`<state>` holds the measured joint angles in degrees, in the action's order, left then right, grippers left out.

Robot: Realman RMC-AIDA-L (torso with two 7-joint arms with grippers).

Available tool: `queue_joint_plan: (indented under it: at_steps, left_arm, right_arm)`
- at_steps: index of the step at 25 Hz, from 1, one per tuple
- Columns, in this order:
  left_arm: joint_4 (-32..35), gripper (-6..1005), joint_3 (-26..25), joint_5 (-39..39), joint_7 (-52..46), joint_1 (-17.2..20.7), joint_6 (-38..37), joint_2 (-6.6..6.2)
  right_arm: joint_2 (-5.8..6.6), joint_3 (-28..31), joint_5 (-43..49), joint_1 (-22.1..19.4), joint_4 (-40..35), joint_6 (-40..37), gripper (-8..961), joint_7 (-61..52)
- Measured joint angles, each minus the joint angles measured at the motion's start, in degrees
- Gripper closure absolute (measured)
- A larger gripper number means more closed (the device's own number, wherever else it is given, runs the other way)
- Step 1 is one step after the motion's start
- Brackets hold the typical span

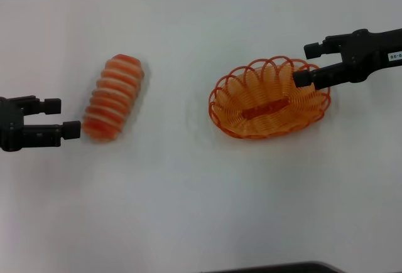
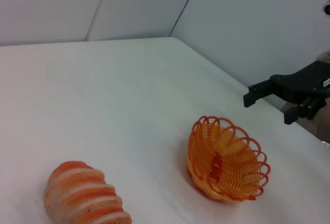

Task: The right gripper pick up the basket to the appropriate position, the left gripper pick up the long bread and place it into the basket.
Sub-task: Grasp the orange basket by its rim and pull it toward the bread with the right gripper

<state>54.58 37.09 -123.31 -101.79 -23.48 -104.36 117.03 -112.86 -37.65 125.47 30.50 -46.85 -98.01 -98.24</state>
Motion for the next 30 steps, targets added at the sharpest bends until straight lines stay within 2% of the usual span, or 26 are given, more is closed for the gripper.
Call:
queue_joint_plan:
  at_steps: [4, 13, 16, 18, 22, 25, 27, 30]
  left_arm:
    - [0.0, 115, -0.08, 0.0, -0.09, 0.01, -0.05, 0.04]
    - [0.0, 115, -0.18, 0.0, -0.09, -0.37, -0.05, 0.12]
    - [0.0, 115, -0.18, 0.0, -0.09, -0.43, -0.05, 0.06]
    - [0.0, 115, -0.22, 0.0, -0.08, -0.44, -0.04, -0.01]
    - [0.0, 115, -0.26, 0.01, -0.08, -0.74, -0.03, -0.23]
    - [0.0, 115, -0.07, 0.0, -0.08, -0.96, 0.17, -0.29]
    - [0.0, 115, 0.0, 0.01, -0.07, -1.14, 0.35, -0.29]
    - [0.0, 115, 0.04, 0.0, 0.01, -1.2, 0.55, -0.31]
  right_arm:
    - [0.01, -0.44, 0.08, 0.0, 0.0, 0.0, 17, -0.02]
    - [0.03, -0.49, 0.13, 0.27, 0.0, 0.17, 16, -0.03]
    - [0.38, -0.31, 0.14, 0.84, -0.64, 0.05, 17, -1.54]
    - [0.92, -0.26, 0.07, 1.69, -2.39, -0.01, 18, -5.98]
    - [2.92, -2.17, 1.5, 5.31, -8.07, -1.52, 19, -20.69]
    - [3.1, -2.83, 6.88, 8.65, -13.79, -4.7, 21, -29.01]
    - [2.6, -2.96, 13.27, 10.86, -16.8, -6.21, 21, -32.92]
    - [1.52, -3.69, 22.65, 13.67, -17.39, -7.42, 29, -36.28]
